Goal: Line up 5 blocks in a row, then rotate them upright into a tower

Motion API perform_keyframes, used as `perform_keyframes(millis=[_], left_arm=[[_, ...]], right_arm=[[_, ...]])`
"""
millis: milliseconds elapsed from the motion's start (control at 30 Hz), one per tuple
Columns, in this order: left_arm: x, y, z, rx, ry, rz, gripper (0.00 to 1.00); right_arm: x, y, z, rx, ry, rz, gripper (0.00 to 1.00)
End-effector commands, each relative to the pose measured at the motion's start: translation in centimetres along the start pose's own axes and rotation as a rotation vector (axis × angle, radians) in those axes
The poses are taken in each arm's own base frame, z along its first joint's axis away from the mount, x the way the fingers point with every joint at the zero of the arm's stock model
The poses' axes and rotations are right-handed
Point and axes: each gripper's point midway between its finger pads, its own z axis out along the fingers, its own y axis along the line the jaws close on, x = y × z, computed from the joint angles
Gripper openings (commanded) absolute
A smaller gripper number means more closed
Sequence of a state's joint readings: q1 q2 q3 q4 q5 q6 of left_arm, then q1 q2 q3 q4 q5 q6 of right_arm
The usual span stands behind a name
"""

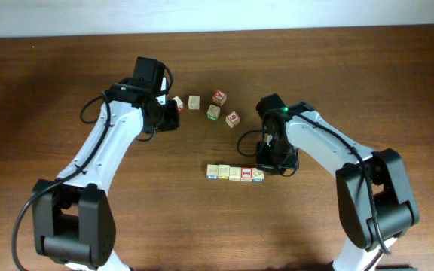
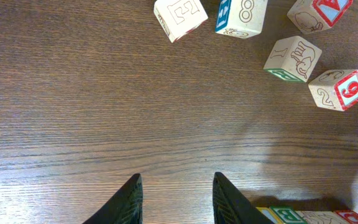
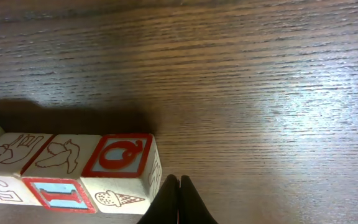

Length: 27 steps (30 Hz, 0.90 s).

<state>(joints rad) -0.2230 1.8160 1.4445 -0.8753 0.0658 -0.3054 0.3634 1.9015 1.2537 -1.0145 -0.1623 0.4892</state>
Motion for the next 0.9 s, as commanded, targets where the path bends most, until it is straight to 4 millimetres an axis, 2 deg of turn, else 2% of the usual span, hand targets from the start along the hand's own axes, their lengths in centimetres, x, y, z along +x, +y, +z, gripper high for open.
perform_keyframes(millis=[0,467,733,867], left_arm=[[-0.5,0.0,-0.3,-0.004,-0.012,0.012,0.36],[-0.5,0.0,-0.3,-0.004,-0.012,0.012,0.36],[-0.5,0.0,-0.3,-0.004,-0.013,0.012,0.36],[-0.5,0.0,-0.3,-0.004,-0.013,0.012,0.36]], right_arm=[[0.2,0.5,0.5,-0.025,0.015,-0.005,0.04],[-0.2,3.5,0.2,-0.187,0.013,-0.062,0.04],[-0.1,4.7,0.3,-0.196,-0.004,-0.098,0.04],[-0.8,4.5,-1.1,-0.207,-0.023,-0.079,0.04]])
